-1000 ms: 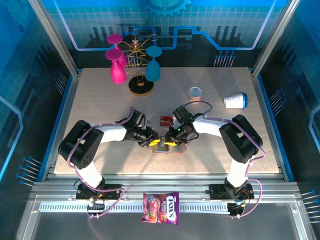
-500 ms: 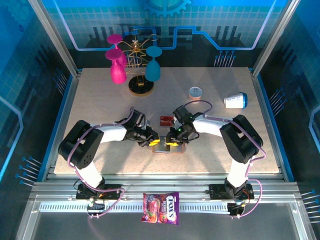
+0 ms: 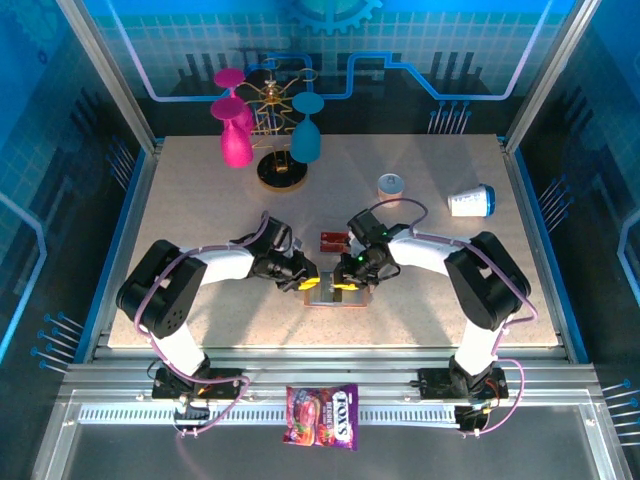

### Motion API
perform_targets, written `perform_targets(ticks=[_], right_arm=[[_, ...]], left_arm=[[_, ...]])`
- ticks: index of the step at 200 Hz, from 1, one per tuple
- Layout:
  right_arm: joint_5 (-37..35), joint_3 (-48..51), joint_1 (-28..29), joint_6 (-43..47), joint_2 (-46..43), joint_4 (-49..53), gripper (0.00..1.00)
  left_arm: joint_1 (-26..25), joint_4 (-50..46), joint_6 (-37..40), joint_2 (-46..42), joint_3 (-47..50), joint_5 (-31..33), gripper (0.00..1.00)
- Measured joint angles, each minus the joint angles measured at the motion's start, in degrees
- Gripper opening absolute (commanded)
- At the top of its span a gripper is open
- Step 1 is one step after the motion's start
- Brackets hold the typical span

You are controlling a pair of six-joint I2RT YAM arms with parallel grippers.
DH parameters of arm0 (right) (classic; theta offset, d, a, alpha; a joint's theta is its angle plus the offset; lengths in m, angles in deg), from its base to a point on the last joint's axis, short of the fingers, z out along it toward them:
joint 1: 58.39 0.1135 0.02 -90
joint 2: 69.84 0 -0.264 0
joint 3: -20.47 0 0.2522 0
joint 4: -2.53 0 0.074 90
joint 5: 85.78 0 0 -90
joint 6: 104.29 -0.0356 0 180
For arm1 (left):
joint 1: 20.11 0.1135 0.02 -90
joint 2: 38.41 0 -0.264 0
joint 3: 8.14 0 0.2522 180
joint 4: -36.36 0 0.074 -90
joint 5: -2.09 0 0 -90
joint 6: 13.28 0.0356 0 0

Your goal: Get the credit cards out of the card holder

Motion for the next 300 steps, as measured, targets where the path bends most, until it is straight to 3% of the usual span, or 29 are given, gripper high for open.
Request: perform_targets(ticks=[129,300], right_arm=[[5.49,7.15,-3.52,-2.47,-1.49,-9.6,0.23],[11.47,12.28,-6.12,-2.89,-1.46,-19.02,0.22]], left_arm=[[-1.55,-5.18,1.44,0.02,-2.82,1.95,0.1],[-4.22,-9.18,1.27,2.4,-5.33,4.55,0.09]])
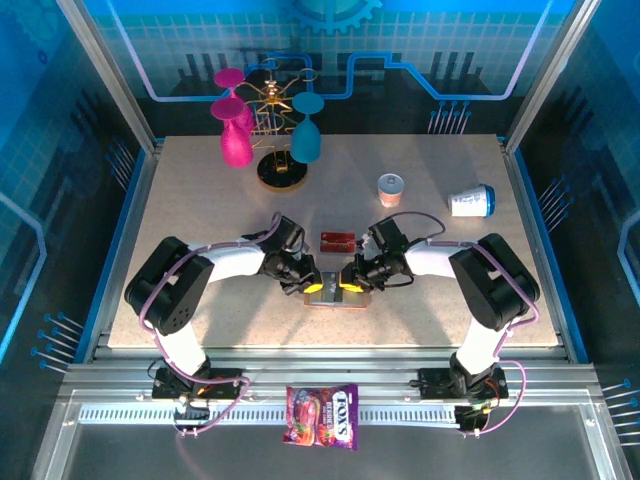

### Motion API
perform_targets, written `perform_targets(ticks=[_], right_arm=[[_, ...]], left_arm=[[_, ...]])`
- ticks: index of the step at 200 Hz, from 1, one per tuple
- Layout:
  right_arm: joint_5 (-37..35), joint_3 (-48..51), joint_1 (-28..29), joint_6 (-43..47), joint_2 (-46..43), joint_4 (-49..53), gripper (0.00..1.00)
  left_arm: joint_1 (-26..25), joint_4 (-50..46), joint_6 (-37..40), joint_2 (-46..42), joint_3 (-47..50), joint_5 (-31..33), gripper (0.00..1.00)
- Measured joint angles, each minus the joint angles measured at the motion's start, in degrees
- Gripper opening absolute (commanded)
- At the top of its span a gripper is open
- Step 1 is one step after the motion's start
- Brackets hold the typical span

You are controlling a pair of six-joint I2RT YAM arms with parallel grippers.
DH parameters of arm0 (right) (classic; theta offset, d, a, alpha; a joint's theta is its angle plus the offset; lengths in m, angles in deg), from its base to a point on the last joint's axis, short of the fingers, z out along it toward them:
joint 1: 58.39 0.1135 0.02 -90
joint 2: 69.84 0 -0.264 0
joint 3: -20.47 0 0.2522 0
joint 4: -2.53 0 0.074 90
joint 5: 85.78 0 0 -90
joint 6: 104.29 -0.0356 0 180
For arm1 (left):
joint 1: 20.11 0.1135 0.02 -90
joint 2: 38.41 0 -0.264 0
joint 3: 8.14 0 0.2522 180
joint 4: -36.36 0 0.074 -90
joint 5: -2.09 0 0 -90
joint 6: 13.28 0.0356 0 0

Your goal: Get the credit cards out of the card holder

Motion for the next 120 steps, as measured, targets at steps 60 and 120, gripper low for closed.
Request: perform_targets(ticks=[60,120], right_arm=[[0.81,0.55,-0.07,-0.44,0.0,-1.27,0.2],[1.09,1.36,-0.35,-0.83,-0.24,-1.73,0.13]], left_arm=[[-0.37,0.0,-0.02,0.31,-0.26,-0.02,0.09],[-0.39,-0.02,0.02,0.31,-0.26,0.0,0.09]])
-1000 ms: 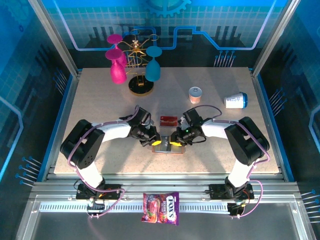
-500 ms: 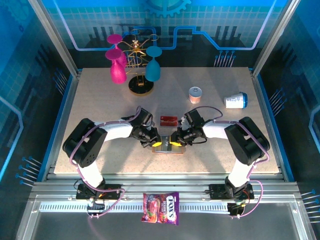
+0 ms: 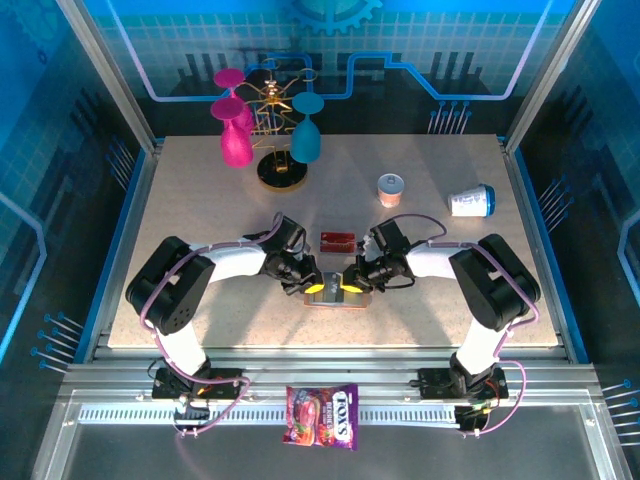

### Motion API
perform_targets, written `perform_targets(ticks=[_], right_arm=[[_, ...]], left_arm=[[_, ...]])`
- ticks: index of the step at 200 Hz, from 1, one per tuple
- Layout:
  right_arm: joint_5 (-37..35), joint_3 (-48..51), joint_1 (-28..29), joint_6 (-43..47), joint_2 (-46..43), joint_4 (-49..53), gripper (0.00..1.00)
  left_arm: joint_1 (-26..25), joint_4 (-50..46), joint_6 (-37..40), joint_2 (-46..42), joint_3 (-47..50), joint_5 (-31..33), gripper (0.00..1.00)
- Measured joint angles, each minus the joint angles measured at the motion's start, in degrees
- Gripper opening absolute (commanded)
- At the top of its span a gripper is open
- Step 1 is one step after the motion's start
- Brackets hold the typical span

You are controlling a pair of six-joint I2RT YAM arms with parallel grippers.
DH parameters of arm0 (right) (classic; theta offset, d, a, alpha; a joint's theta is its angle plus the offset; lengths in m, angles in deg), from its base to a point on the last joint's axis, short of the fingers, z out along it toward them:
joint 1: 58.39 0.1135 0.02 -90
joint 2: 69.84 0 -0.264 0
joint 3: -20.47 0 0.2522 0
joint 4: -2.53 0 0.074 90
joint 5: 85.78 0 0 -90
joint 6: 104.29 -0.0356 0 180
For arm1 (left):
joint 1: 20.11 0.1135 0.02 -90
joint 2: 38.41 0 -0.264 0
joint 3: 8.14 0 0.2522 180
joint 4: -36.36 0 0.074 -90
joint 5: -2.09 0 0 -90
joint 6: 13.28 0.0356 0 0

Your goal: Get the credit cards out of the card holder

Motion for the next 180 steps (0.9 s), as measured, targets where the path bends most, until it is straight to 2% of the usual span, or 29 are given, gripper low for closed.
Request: perform_targets(ticks=[180], right_arm=[[0.09,1.97,-5.29,5.7,-5.57,7.54,0.11]], left_arm=[[-0.02,-0.15,0.11,0.0,-0.07,0.2,0.11]])
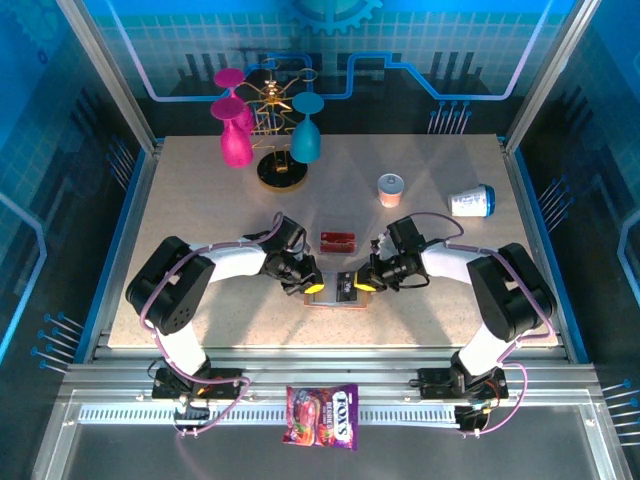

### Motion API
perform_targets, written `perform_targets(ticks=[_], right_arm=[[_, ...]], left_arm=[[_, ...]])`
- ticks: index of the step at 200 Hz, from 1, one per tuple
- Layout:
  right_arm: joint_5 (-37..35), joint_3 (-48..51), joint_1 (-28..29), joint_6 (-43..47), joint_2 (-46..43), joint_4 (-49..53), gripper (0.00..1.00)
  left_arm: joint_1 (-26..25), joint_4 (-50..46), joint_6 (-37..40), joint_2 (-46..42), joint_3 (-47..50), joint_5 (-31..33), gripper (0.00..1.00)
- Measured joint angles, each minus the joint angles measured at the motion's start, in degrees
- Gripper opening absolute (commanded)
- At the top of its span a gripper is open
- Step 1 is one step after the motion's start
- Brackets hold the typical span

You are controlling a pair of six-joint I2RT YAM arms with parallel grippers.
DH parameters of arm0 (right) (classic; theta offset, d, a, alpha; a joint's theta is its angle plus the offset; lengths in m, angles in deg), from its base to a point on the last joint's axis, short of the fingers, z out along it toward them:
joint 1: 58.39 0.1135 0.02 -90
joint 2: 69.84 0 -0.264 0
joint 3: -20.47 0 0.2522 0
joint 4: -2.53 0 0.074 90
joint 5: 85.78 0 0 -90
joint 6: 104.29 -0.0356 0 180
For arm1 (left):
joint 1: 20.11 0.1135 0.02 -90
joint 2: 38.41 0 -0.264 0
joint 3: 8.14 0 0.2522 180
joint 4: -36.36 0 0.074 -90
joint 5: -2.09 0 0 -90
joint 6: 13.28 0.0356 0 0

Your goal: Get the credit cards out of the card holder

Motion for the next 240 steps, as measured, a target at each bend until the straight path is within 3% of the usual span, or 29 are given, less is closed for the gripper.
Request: perform_targets(ticks=[109,240], right_arm=[[0.02,-1.95,0.13,0.81,0.0,3.41,0.18],[-3.17,-4.26,3.34,-0.66,-0.72,7.85,0.18]], left_arm=[[0.0,-0.98,-0.13,-0.02,-1.6,0.02,0.14],[0.87,-0.57,0.02,-0.87,-2.6,-0.52,0.13]])
